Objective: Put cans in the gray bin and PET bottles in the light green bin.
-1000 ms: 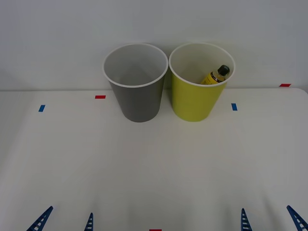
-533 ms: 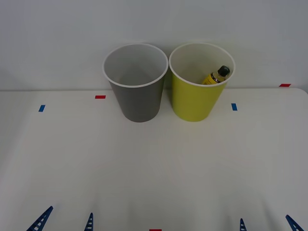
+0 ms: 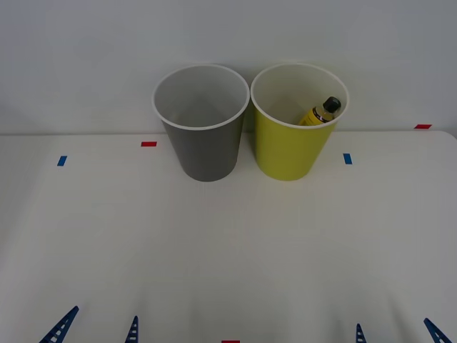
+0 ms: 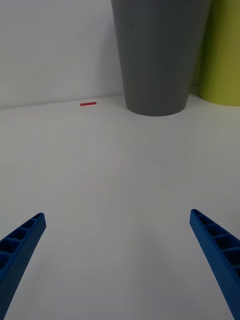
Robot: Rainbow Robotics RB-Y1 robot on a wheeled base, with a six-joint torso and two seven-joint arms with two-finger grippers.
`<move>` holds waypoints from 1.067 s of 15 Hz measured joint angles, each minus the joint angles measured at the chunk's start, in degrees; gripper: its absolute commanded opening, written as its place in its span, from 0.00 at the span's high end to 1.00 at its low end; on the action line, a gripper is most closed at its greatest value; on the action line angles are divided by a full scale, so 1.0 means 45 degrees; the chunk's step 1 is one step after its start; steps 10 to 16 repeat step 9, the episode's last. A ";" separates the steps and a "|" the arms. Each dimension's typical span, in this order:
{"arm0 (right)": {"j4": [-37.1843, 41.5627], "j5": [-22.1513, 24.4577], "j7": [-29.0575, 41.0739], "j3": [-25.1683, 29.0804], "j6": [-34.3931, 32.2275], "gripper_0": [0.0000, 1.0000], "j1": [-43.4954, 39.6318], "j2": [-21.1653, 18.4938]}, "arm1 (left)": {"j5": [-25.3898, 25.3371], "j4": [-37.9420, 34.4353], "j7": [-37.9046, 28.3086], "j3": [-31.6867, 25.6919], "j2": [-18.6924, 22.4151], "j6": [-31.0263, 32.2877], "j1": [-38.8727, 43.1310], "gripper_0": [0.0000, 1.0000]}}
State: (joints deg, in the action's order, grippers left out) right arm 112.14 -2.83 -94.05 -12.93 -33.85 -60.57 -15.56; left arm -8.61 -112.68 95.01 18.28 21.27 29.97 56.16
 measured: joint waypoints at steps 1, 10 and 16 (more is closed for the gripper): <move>0.0000 0.0000 0.0000 0.0000 0.0000 0.00 0.0000 0.0000 | 0.0000 0.0000 0.0000 0.0000 0.0000 0.0000 0.0000 0.00; 0.0001 0.0002 0.0000 0.0000 0.0000 0.00 0.0001 0.0000 | 0.0000 0.0000 0.0000 0.0000 0.0000 0.0000 0.0000 0.00; 0.0001 0.0002 0.0000 0.0000 0.0000 0.00 0.0001 0.0000 | 0.0000 0.0000 0.0000 0.0000 0.0000 0.0000 0.0000 0.00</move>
